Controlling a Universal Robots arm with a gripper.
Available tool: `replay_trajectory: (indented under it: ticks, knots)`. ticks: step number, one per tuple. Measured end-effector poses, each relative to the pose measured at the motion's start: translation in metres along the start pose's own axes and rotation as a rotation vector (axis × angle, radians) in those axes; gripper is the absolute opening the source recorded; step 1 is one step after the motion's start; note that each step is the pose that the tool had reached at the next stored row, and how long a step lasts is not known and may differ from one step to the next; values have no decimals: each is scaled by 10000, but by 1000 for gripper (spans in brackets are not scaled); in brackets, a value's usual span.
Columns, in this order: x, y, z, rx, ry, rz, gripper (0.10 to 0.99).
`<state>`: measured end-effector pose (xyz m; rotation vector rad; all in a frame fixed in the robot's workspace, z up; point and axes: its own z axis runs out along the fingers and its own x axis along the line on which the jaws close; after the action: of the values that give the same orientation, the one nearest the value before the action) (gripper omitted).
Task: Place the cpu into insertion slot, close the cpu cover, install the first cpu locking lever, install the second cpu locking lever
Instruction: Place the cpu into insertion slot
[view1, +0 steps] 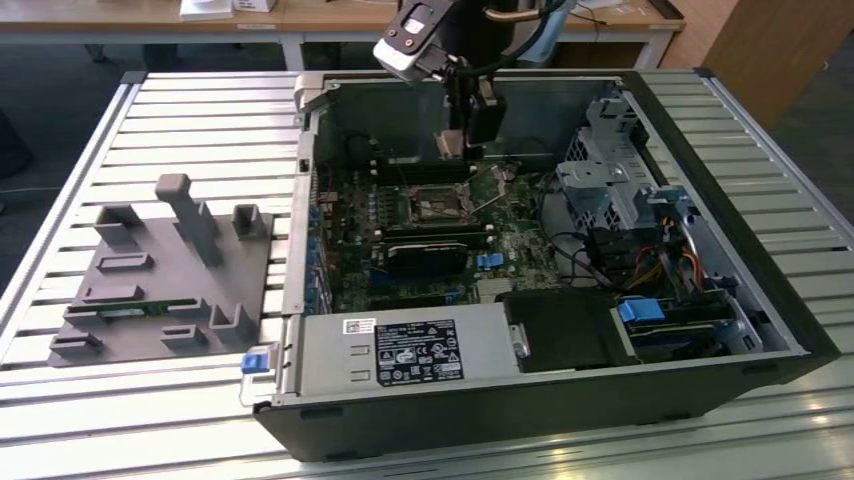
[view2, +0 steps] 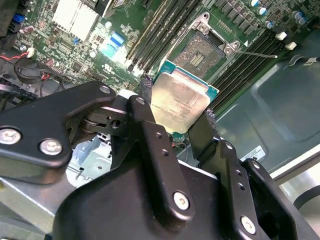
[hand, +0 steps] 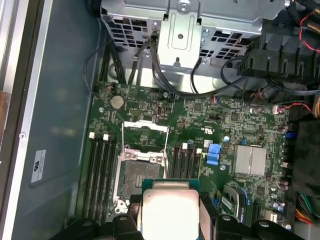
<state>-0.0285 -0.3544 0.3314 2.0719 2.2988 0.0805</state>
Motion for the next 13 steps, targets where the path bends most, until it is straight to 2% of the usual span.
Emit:
replay_trajectory:
  ticks: [13]
  knots:
    - [0,-6,94,0,0,0,537]
